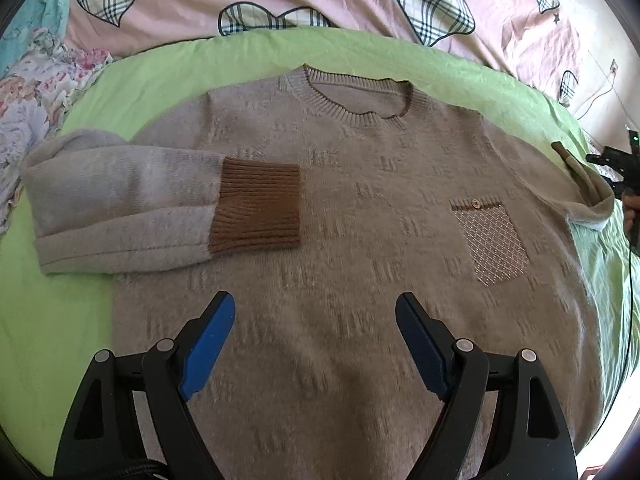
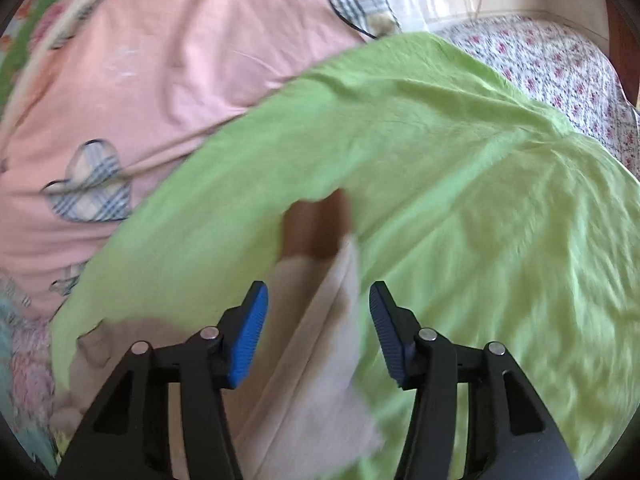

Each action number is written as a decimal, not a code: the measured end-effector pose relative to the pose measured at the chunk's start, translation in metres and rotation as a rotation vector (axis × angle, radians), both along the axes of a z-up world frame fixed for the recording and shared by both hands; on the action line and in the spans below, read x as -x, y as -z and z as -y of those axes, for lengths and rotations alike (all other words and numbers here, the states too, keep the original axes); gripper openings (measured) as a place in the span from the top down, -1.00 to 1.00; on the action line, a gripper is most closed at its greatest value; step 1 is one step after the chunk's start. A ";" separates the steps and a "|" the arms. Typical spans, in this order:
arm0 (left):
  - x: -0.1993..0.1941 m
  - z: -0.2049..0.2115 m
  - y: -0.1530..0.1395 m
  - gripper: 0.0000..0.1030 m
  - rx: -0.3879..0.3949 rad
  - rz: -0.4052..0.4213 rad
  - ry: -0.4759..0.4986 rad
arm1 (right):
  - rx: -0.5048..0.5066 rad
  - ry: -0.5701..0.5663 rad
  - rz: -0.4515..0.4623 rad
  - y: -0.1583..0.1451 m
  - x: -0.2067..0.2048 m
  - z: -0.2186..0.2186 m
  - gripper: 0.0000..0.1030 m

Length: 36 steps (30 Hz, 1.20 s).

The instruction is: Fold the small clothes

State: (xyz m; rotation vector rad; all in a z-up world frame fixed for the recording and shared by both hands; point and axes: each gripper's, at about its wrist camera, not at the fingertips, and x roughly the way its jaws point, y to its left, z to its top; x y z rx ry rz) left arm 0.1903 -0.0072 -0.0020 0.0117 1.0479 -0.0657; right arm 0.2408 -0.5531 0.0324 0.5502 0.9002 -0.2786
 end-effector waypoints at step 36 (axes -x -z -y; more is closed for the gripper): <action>0.043 -0.071 0.000 -0.61 0.266 0.050 -0.068 | -0.510 -0.755 0.151 0.018 -0.005 -0.431 0.87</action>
